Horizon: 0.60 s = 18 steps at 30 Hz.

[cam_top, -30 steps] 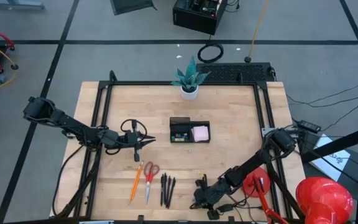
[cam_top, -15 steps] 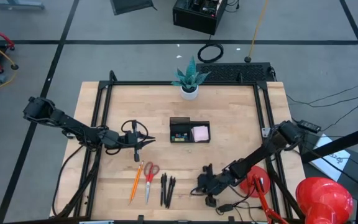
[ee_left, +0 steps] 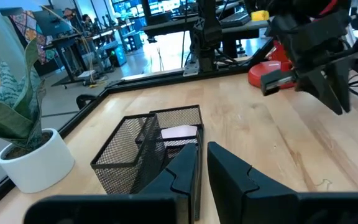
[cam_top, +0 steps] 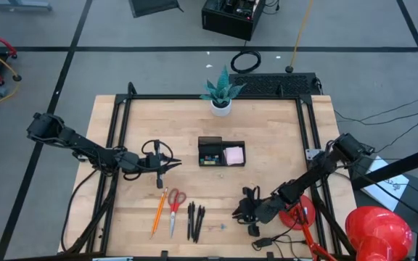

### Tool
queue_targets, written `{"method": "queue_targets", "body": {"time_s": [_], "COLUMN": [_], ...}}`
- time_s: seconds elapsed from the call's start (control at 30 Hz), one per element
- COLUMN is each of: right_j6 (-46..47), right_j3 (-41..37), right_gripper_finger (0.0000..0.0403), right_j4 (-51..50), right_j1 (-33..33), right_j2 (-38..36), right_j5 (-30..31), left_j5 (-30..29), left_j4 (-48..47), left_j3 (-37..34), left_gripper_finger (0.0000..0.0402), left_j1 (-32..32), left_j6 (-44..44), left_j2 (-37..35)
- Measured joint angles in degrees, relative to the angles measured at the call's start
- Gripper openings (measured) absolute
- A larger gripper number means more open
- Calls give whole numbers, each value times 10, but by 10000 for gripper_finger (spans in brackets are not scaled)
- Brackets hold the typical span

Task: Pick and place office supplies into organizer
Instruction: Adjust the blue binder clip

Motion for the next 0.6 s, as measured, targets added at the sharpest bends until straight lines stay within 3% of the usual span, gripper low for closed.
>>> {"method": "queue_targets", "body": {"time_s": [0.2,0.3,0.6], "right_j6": [23,11,9], "right_j3": [25,55,129], "right_gripper_finger": [136,164,161], "right_j4": [13,7,-28], "right_j1": [11,31,75], "right_j2": [25,54,106], "right_j5": [42,70,200], "left_j5": [0,0,1], "left_j4": [2,0,-9], "left_j3": [0,0,0], "left_gripper_finger": [47,47,47], "left_j1": [0,0,0], "left_j6": [-7,-16,-31], "left_j2": [0,0,0]}}
